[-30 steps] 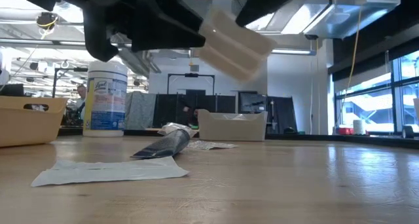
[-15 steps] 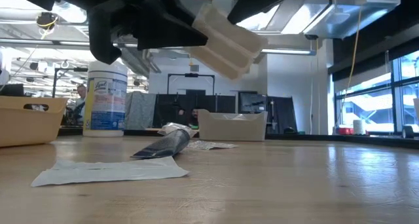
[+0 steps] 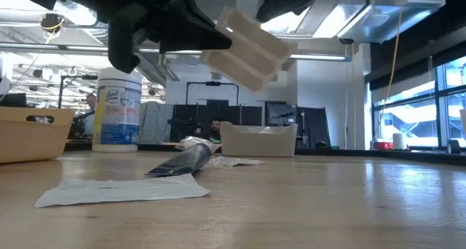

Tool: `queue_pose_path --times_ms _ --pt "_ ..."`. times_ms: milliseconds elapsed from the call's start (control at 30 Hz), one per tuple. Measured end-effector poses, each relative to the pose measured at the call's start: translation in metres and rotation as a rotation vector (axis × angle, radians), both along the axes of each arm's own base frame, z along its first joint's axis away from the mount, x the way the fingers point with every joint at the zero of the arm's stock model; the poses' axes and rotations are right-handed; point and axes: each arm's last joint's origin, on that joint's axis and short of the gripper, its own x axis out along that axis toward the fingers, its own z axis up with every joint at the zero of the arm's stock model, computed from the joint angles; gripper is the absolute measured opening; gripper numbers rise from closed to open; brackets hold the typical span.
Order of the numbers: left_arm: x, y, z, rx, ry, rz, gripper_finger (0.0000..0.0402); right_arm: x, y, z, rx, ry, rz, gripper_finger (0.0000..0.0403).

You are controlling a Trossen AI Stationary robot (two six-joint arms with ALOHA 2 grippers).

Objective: Pick & Place Travel size toiletries
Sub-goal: Put the white bandage pack into the yellow bin

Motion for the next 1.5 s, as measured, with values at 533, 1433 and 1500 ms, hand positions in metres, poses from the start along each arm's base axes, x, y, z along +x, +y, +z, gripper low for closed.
queue_pose_path --times_ms 533,1433,1500 --pt "-0.057 -0.009 0.048 -0.051 -0.005 0.122 0.0002 -0.05 -0.025 0.05 0.015 0.001 -0.185 0.0116" --pt "-0.187 -0.018 0.107 -0.569 0.067 0.078 0.0002 -0.041 -0.068 0.05 -0.006 0.074 -0.243 0.001" --pt "-0.189 -0.016 0.109 -0.578 0.087 0.111 0.0002 -0.042 -0.07 0.049 -0.013 0.09 -0.247 0.0005"
